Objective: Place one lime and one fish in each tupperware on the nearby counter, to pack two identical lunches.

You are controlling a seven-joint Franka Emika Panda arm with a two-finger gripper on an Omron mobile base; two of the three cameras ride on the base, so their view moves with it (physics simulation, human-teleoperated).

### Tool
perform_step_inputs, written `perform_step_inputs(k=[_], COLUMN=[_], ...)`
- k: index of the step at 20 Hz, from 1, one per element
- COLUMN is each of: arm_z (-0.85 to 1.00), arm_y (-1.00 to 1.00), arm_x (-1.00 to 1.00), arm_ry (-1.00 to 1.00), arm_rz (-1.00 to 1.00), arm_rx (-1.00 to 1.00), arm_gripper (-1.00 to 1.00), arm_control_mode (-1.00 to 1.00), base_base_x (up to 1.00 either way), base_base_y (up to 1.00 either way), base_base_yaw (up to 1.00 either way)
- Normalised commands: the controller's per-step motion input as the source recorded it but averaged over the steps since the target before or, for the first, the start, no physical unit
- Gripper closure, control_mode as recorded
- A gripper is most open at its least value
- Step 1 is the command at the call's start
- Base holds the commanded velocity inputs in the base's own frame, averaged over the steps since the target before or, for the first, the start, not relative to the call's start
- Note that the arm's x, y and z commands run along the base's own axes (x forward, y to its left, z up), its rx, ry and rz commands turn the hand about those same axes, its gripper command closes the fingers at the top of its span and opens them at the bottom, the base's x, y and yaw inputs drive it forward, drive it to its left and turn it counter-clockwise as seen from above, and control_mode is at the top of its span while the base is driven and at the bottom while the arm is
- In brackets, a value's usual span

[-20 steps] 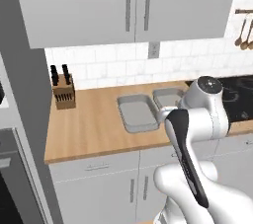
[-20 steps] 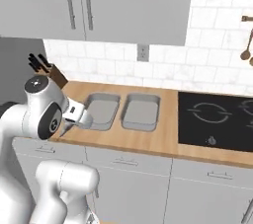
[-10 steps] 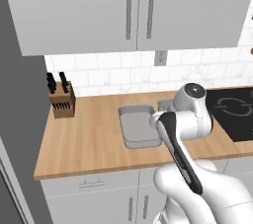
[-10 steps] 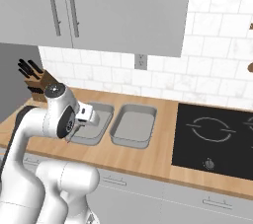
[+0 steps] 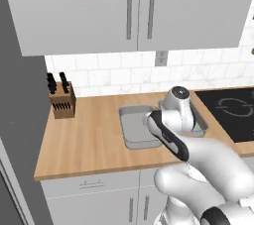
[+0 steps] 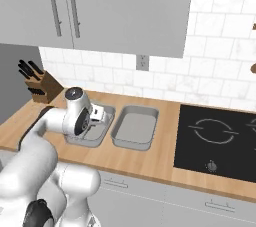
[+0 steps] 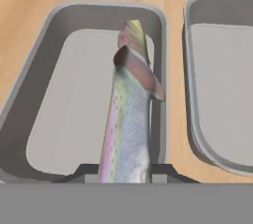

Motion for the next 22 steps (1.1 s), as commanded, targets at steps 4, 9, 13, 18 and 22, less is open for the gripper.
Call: perform_step_inputs(k=[4,9,13,18,22], arm_z=[-0.06,-0.42,-0.55,-0.41,-0.28], arm_y=[0.16,0.41,0.32,0.36,0.16], arm_x=[0.64,0.54,0.43,0.27,0.17], arm_ry=[0.15,0.00,0.00,0.00,0.05], arm_rz=[0.00,0.00,0.00,0.00,0.00], arm_rx=[0.00,0.00,0.00,0.00,0.00], arm_gripper=[1.00,1.00,1.00,1.00,1.00], arm_control_mode=[-1.00,-1.00,-1.00,-1.00,-1.00], base_base_x=[0.00,0.00,0.00,0.00,0.00], base_base_y=[0.00,0.00,0.00,0.00,0.00], base_base_yaw=[0.00,0.00,0.00,0.00,0.00])
